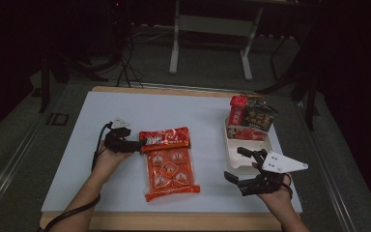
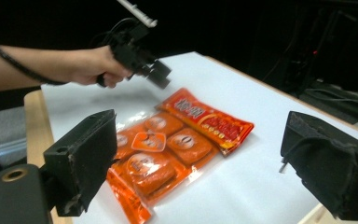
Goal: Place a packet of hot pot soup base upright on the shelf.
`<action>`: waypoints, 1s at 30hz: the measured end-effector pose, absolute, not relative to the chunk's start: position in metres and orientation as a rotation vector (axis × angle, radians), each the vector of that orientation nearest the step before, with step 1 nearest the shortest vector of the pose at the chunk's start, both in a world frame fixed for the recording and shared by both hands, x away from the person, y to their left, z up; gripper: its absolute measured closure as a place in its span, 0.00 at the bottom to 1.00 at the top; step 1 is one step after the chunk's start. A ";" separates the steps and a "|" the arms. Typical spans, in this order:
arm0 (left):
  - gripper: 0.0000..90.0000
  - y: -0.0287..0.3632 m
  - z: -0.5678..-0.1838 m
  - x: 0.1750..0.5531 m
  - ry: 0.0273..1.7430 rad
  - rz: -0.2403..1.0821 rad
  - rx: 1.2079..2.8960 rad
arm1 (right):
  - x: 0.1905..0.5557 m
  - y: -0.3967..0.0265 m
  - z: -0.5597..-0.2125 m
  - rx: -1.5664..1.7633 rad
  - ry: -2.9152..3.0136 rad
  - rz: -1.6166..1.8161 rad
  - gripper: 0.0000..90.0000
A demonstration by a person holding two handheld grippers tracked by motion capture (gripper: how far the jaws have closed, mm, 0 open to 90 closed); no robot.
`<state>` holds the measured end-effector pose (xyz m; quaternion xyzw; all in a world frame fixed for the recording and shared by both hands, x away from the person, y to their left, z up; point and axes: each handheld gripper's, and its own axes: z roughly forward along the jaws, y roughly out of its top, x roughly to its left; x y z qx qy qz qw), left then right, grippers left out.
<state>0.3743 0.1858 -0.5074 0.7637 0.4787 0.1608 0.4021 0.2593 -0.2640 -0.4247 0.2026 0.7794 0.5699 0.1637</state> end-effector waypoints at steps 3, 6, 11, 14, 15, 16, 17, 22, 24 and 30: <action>0.23 0.187 -0.511 0.379 1.222 0.408 1.933 | 0.259 -0.262 -0.426 0.568 2.234 1.616 0.12; 0.23 0.188 -0.517 0.386 1.243 0.378 1.928 | 0.259 -0.262 -0.425 0.564 2.236 1.620 0.14; 0.25 0.185 -0.524 0.391 1.243 0.349 1.940 | 0.259 -0.263 -0.426 0.569 2.237 1.622 0.14; 0.29 0.182 -0.527 0.393 1.244 0.339 1.954 | 0.259 -0.263 -0.426 0.564 2.240 1.619 0.14; 0.29 0.181 -0.528 0.394 1.243 0.329 1.958 | 0.259 -0.263 -0.426 0.562 2.242 1.620 0.14; 0.33 0.180 -0.529 0.394 1.233 0.314 1.963 | 0.259 -0.263 -0.426 0.561 2.243 1.620 0.14; 0.36 0.178 -0.531 0.395 1.233 0.314 1.974 | 0.259 -0.263 -0.426 0.561 2.242 1.618 0.14; 0.45 0.174 -0.535 0.398 1.224 0.287 1.984 | 0.259 -0.263 -0.426 0.564 2.243 1.622 0.15; 0.48 0.172 -0.537 0.399 1.217 0.264 1.983 | 0.259 -0.263 -0.426 0.561 2.247 1.616 0.15; 0.68 0.168 -0.539 0.398 1.214 0.261 1.990 | 0.260 -0.263 -0.426 0.562 2.252 1.620 0.15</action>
